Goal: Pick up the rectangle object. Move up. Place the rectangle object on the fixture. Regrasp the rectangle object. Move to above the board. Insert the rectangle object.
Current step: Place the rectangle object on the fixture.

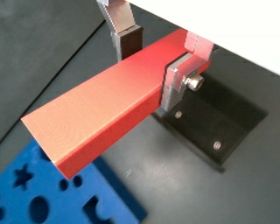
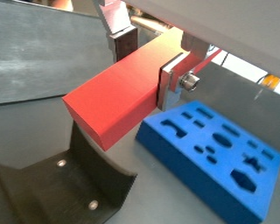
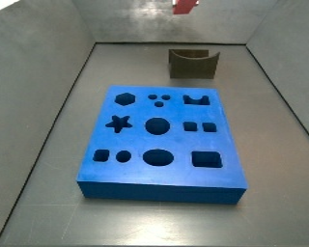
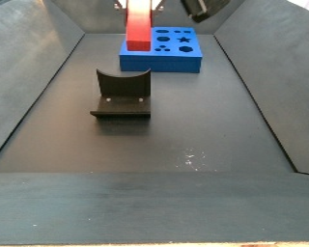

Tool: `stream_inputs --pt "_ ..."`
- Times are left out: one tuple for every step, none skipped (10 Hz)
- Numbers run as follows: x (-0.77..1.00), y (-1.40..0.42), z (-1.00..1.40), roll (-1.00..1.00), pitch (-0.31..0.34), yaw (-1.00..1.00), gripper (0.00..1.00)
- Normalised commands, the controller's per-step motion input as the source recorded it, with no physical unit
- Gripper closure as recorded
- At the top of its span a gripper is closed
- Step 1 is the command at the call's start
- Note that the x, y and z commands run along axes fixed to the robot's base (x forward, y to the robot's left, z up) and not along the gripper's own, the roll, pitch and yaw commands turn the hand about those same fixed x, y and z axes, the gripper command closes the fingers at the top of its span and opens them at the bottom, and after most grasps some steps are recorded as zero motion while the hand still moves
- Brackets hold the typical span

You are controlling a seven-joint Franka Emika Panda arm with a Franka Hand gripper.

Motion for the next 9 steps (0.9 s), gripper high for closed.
stream_inputs --pt "0.54 0.06 -0.03 -0.58 0.048 -0.15 1.0" --pt "0.49 0.06 -0.03 -0.43 0.034 -0.14 1.0" --pt "0.43 0.05 -0.03 -0.25 0.028 -0.12 1.0" --pt "0.38 0.04 -0.02 -0.17 0.02 -0.1 1.0" --pt "0.28 0.05 -0.02 -0.15 0.022 -0.09 1.0" --pt "0.22 0.05 -0.03 -0.15 0.029 -0.08 1.0" --pt "0.17 0.14 -1.0 -1.0 0.223 0.08 1.0" --pt "0.15 0.14 -1.0 -1.0 0.234 0.06 1.0" --pt "0.15 0.15 -1.0 -0.99 0.268 -0.01 1.0"
